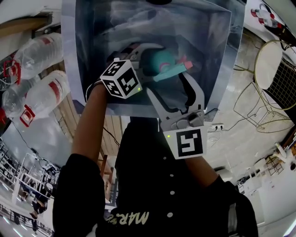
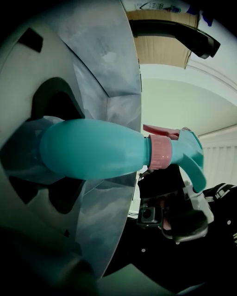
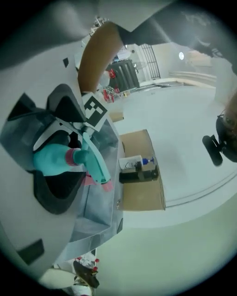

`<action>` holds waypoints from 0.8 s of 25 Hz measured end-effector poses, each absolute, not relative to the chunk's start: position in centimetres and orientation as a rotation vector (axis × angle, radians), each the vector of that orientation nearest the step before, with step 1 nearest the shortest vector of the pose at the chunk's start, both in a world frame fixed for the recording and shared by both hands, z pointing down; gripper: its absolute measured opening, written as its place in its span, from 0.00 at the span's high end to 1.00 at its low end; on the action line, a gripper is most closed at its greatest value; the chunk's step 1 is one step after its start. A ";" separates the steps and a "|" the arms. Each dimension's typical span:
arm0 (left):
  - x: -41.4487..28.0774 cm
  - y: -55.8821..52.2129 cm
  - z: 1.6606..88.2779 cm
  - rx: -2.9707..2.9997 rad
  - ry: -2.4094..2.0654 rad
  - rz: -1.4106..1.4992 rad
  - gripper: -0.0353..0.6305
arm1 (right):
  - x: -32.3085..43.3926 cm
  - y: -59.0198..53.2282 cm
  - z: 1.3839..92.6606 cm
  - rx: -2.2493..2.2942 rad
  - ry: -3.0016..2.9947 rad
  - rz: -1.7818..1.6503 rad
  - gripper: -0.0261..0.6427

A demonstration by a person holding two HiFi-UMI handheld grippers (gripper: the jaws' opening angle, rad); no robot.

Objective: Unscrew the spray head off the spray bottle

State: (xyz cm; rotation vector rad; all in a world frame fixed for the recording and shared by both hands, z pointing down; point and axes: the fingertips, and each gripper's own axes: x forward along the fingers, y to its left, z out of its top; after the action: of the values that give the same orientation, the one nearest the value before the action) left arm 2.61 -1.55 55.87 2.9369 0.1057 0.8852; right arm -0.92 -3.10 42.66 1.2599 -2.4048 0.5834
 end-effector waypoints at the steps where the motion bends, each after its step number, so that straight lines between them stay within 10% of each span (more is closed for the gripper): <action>1: 2.7 -1.6 55.8 2.938 0.103 0.886 0.36 | -0.9 -3.5 42.8 1.286 -2.374 0.595 0.45; 20: 2.6 -1.6 55.8 2.935 0.067 0.916 0.36 | -1.7 -6.0 45.2 1.300 -2.204 0.474 0.61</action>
State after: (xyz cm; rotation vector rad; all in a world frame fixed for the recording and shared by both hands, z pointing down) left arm 2.62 -1.64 55.77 2.9346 0.0670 0.9157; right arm -1.75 -6.05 45.20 1.2997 -2.2041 0.4744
